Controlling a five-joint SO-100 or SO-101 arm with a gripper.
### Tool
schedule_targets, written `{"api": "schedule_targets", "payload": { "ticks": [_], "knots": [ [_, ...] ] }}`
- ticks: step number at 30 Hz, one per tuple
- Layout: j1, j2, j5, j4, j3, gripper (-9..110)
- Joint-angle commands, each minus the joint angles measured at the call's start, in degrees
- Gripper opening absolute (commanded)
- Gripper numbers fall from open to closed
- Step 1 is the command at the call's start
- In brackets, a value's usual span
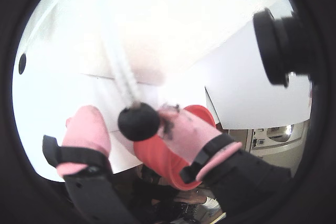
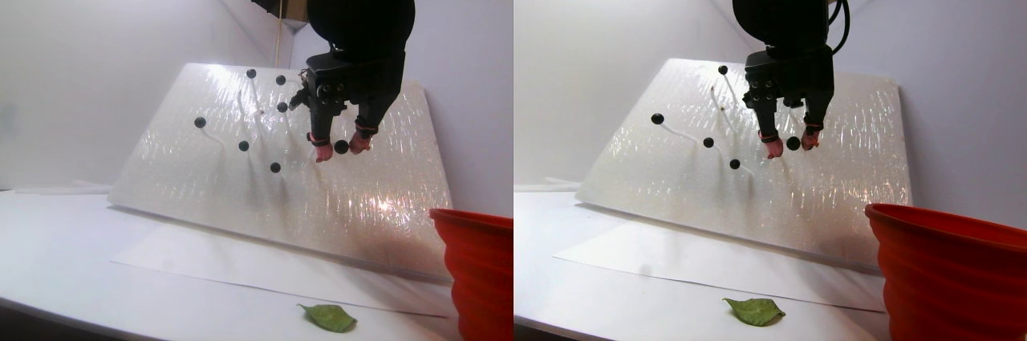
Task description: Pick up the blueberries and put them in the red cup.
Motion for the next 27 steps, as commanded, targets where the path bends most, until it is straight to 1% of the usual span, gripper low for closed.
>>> {"api": "schedule_targets", "payload": {
  "ticks": [1, 22, 27],
  "knots": [
    [0.26, 3.08, 0.18, -1.32, -1.14, 18],
    [-0.79, 3.52, 2.11, -2.81, -1.14, 17],
    [-0.70, 3.52, 1.58, -2.81, -0.70, 14]
  ]
}}
